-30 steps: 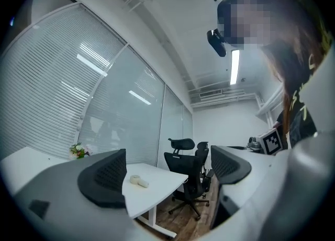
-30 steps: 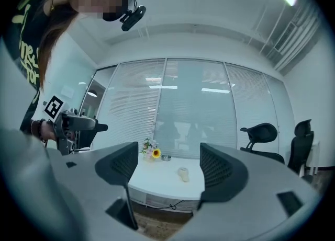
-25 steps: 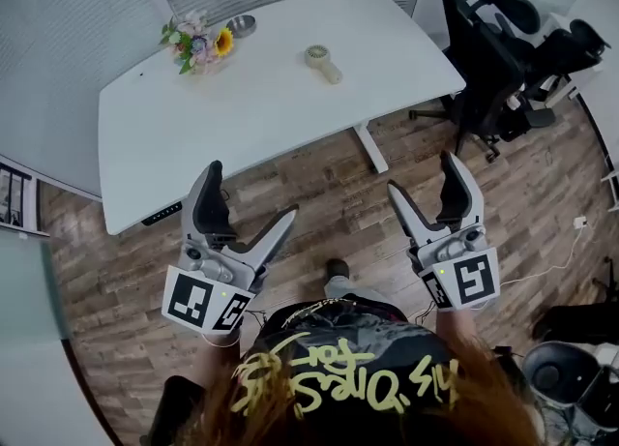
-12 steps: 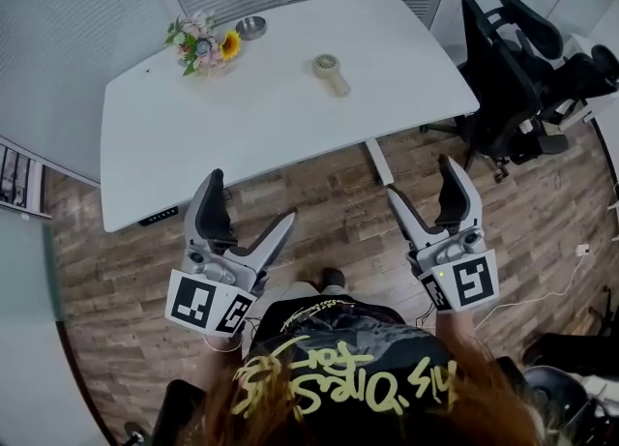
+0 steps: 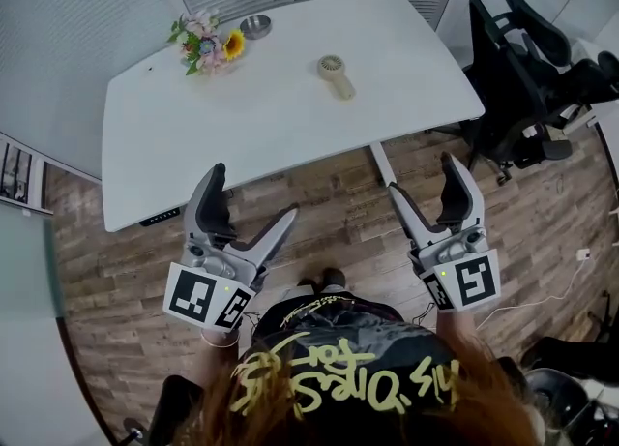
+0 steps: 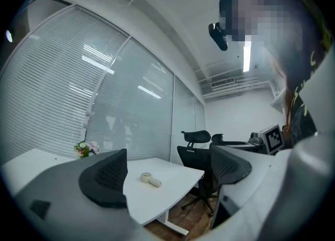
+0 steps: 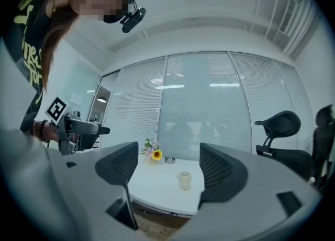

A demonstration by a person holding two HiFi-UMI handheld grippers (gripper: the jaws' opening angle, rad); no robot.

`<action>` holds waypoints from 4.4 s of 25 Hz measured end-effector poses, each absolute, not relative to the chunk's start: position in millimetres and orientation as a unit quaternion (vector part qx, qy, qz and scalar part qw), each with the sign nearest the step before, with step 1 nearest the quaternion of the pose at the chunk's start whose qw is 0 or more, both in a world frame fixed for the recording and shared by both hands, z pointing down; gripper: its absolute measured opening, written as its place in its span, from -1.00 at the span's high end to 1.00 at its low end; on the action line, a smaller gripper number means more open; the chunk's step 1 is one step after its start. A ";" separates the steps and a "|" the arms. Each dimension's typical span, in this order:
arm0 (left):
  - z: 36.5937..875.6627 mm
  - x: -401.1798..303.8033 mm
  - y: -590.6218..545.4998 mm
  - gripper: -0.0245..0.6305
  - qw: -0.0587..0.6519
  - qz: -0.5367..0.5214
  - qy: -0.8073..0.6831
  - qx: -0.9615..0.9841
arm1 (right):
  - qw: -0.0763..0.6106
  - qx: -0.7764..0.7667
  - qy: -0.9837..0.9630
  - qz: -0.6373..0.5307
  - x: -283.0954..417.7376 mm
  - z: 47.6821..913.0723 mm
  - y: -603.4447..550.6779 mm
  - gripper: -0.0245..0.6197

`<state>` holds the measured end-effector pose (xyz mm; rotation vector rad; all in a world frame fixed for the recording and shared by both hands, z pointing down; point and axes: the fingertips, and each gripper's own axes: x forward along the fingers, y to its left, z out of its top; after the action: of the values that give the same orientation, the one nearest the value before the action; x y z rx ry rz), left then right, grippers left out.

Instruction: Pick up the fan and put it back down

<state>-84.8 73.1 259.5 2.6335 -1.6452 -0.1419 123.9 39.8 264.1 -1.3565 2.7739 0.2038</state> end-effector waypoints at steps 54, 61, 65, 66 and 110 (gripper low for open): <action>264.0 -118.0 -185.1 -0.59 0.037 -0.040 -0.477 0.877 | 0.025 -0.456 0.888 0.051 68.4 268.7 -204.4 -0.16; 264.1 -135.6 -216.7 -0.59 0.040 -0.042 -0.473 0.879 | 0.020 -0.456 0.888 0.052 49.3 267.0 -236.4 -0.16; 269.6 -143.3 -232.7 -0.59 0.047 -0.041 -0.469 0.881 | 0.018 -0.455 0.889 0.048 38.3 270.5 -254.4 -0.16; 271.0 -144.4 -236.6 -0.59 0.049 -0.041 -0.467 0.882 | 0.017 -0.455 0.889 0.047 35.3 271.7 -258.3 -0.16; 297.0 -122.6 -209.8 -0.59 0.063 -0.032 -0.618 0.783 | -0.111 -0.301 0.947 -0.032 2.7 407.0 -314.9 -0.17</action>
<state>-122.6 -209.8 297.0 2.3662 -1.8664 -0.0956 2.7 -314.9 407.0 -1.0188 3.2033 -0.1085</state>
